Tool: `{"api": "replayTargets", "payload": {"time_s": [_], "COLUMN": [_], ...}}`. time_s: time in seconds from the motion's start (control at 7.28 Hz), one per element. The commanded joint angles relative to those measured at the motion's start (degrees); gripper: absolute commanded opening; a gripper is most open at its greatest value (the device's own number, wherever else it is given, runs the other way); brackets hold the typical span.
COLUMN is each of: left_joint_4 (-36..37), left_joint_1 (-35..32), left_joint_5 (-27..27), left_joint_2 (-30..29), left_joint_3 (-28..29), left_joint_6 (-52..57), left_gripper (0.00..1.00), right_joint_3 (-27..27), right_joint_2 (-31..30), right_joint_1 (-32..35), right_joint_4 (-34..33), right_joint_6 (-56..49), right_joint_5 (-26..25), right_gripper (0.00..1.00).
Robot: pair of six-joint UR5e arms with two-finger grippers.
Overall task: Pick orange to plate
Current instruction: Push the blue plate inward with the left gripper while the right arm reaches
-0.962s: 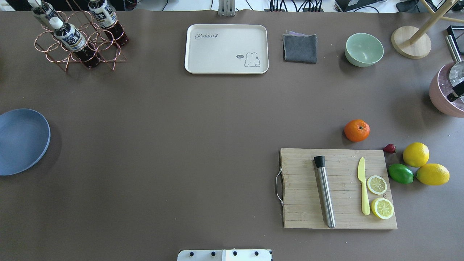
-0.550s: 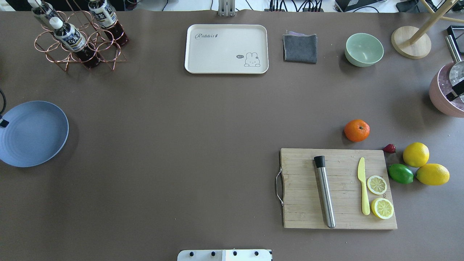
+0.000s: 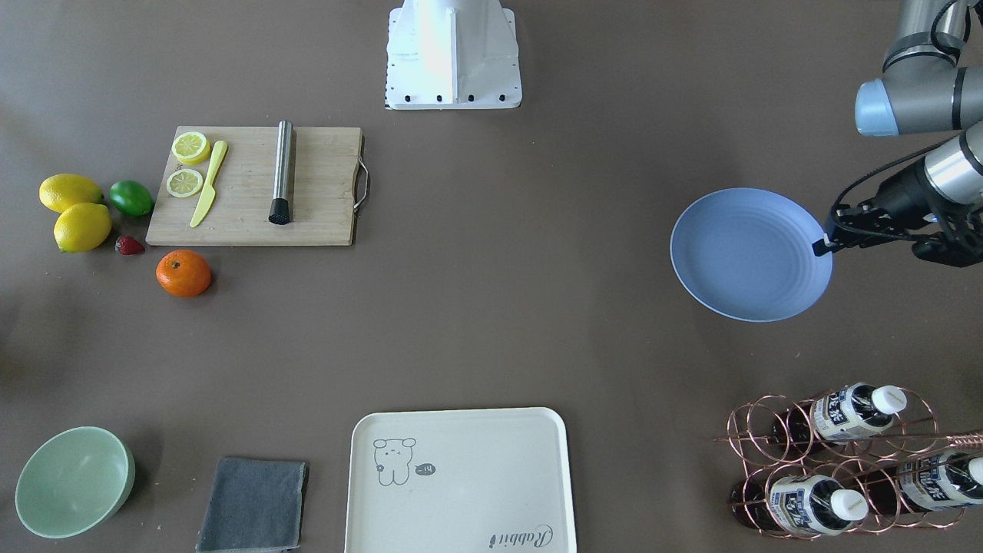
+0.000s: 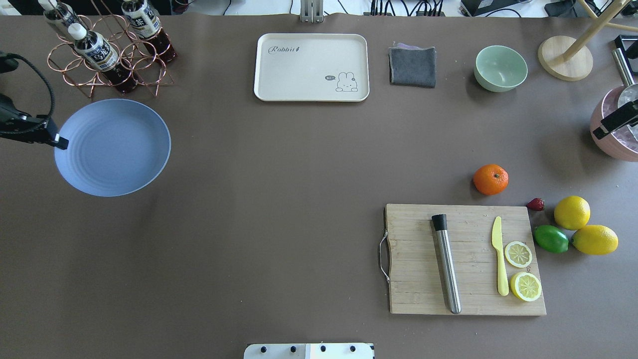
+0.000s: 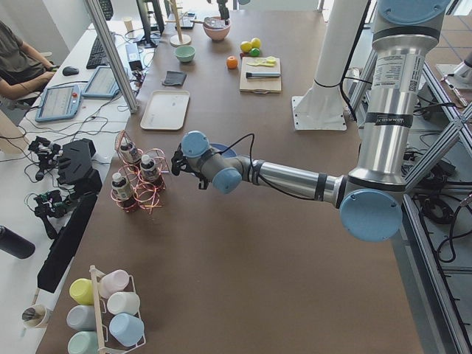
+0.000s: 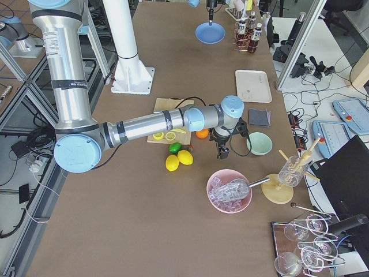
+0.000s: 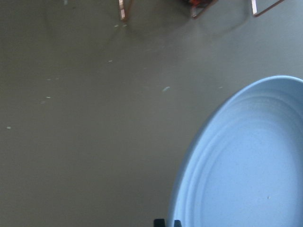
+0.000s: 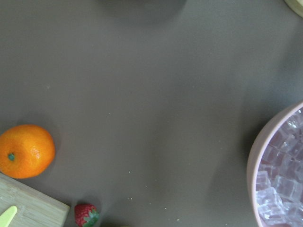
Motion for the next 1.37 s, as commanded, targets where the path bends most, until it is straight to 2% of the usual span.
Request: {"api": "replayTargets", "payload": {"time_s": [0.0, 0.14, 0.27, 0.41, 0.55, 0.82, 1.24], "left_joint_4": [-0.01, 0.25, 0.25, 0.25, 0.34, 0.34, 0.16], "left_joint_1": [15.30, 21.82, 26.49, 30.63, 33.72, 36.03, 37.70], "left_joint_5": [11.99, 17.64, 21.18, 25.13, 28.13, 31.05, 32.20], "left_joint_2": [-5.64, -9.51, -11.89, -13.83, -15.77, -21.12, -21.59], "left_joint_3": [-6.31, -5.88, -5.70, -5.53, -4.48, -0.01, 1.15], "left_joint_6": [-20.38, -26.90, -31.32, -34.32, -34.96, -38.73, -38.66], "left_gripper": [0.00, 0.00, 0.00, 0.00, 0.00, 0.00, 0.00], "right_joint_3": [0.96, 0.70, -0.08, -0.44, -0.44, -0.53, -0.53], "right_joint_2": [2.26, 2.36, 1.84, 1.83, 2.01, 1.92, 1.92], "right_joint_1": [-3.82, -5.75, -8.91, -12.07, -15.41, -17.81, -22.20], "right_joint_4": [0.25, 5.30, 13.53, 19.35, 22.19, 22.66, 22.66], "right_joint_6": [6.50, 12.36, 20.86, 28.60, 32.86, 33.51, 33.95], "right_joint_5": [1.08, 1.70, 1.18, -0.74, -3.63, -5.42, -9.36], "right_gripper": [1.00, 1.00, 1.00, 1.00, 1.00, 1.00, 1.00]}}
